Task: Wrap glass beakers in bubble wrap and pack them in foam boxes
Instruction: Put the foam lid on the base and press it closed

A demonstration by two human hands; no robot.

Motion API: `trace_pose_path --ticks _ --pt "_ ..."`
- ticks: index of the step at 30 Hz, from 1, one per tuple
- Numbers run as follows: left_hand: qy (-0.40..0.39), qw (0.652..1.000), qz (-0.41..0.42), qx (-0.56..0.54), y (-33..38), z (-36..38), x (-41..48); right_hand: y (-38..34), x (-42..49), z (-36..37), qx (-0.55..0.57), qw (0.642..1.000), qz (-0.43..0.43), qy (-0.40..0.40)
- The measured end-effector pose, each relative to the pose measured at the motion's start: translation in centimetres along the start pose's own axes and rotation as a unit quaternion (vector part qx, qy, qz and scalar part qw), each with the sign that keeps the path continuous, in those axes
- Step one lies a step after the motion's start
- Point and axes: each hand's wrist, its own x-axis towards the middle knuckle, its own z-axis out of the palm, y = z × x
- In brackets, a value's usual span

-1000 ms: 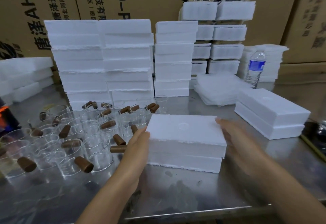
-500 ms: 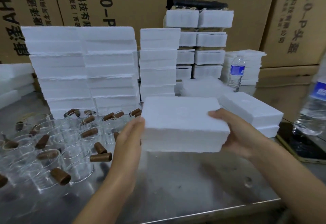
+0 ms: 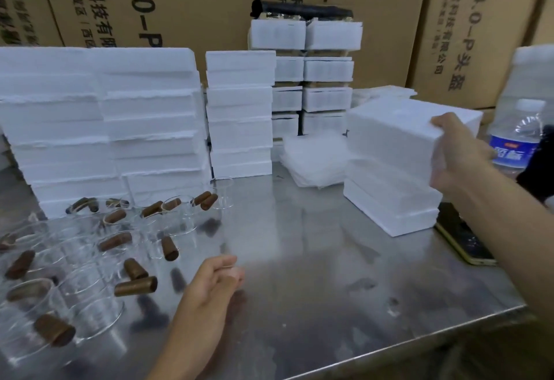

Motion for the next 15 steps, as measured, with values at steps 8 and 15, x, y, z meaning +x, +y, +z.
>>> trace_pose_path --ticks 8,15 --pt "-0.003 1.000 0.015 0.010 -0.2 0.2 -0.1 2.4 1.9 0.7 0.029 0.997 0.008 0.066" --pt "0.001 1.000 0.026 0.001 -0.2 0.2 -0.2 2.5 2.1 2.1 0.031 0.998 -0.001 0.062"
